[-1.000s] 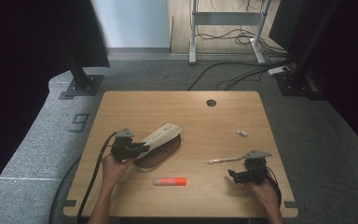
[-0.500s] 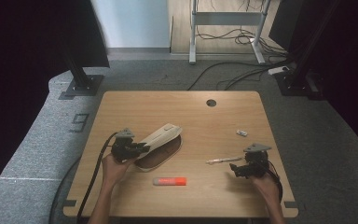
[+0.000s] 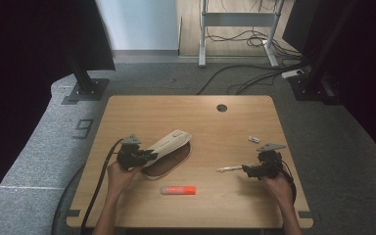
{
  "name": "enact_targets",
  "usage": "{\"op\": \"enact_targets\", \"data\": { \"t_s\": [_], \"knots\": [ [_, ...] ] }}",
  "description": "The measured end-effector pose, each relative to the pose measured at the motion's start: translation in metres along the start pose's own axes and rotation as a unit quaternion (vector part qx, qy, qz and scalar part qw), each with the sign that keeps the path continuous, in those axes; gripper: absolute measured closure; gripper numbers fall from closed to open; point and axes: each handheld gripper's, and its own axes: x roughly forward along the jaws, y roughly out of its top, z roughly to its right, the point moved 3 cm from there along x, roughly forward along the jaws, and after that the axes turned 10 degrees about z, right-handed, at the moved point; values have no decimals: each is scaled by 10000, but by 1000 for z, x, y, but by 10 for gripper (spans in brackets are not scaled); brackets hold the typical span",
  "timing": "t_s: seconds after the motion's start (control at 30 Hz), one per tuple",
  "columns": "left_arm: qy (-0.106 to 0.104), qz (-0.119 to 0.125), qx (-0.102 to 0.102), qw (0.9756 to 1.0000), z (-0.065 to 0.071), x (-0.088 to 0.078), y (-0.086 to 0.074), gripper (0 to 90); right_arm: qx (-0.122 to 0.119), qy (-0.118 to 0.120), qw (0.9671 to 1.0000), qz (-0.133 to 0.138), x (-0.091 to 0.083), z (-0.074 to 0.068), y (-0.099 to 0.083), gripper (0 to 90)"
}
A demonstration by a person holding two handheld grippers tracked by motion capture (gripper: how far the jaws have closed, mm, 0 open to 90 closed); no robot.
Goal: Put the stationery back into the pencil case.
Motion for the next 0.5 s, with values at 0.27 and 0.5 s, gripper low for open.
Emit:
{"op": "enact_targets", "data": {
  "t_s": [0.27,0.5],
  "knots": [
    [-12,2,-18,10000,0,0,0,752,118,-66,9999,84,4,11,14,0],
    [-23,-3,19,10000,1,0,0,748,42,-182,9998,64,10,22,23,24]
  ]
}}
